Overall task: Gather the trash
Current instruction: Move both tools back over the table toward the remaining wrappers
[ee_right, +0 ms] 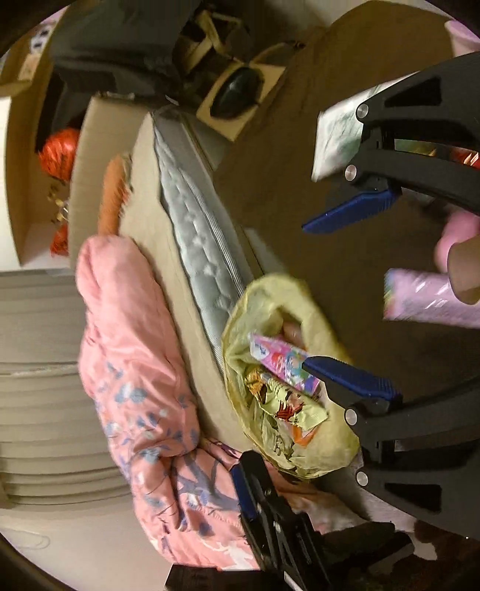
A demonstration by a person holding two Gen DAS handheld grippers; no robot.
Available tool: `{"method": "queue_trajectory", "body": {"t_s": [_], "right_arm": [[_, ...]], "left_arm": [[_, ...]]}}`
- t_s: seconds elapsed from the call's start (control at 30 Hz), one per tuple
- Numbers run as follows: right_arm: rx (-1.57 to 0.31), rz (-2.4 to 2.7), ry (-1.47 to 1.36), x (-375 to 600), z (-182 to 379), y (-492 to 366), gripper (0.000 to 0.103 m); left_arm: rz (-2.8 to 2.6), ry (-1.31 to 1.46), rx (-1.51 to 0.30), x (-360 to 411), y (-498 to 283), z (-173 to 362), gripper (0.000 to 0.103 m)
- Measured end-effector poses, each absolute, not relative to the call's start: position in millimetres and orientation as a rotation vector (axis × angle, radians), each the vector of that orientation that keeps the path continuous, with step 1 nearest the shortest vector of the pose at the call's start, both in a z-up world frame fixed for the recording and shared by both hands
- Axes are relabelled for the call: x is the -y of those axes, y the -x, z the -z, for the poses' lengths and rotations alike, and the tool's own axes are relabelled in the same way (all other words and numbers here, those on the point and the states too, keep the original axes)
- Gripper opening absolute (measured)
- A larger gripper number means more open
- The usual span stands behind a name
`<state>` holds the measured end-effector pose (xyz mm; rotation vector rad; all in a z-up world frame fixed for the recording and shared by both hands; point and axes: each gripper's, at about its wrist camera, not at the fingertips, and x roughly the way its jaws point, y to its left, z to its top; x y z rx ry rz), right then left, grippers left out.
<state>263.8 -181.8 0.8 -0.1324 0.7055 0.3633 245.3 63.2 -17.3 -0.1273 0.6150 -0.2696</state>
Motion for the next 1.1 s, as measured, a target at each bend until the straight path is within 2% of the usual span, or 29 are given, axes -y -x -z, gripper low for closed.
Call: {"method": "queue_trajectory", "body": {"t_s": [0.13, 0.33, 0.4, 0.47, 0.63, 0.83, 1.1], "right_arm": [[-0.693, -0.271, 0.157, 216.3, -8.1, -237.6, 0.065], [-0.702, -0.194, 0.117, 270.1, -3.9, -199.7, 0.065], [-0.708, -0.154, 0.101, 285.2, 1.9, -191.0, 0.065], [-0.719, -0.130, 0.077, 300.0, 9.5, -182.0, 0.065], [-0.722, -0.016, 0.061, 318.6, 27.1, -162.1, 0.065], [-0.799, -0.052, -0.104, 322.3, 57.1, -147.7, 0.065], [-0.859, -0.150, -0.123, 280.0, 83.4, -143.0, 0.065]], "left_arm": [[0.347, 0.146, -0.627, -37.7, -239.4, 22.9, 0.059], [0.473, 0.197, -0.715, 7.8, -231.8, 47.0, 0.059], [0.505, 0.194, -0.765, 23.9, -229.8, 56.3, 0.067], [0.565, 0.173, -0.843, 44.1, -229.6, 68.1, 0.070], [0.562, 0.099, -0.905, 76.1, -224.0, 82.4, 0.070], [0.494, -0.038, -0.886, 100.7, -222.9, 84.5, 0.070], [0.424, 0.015, -0.883, 71.7, -227.7, 77.3, 0.070]]}}
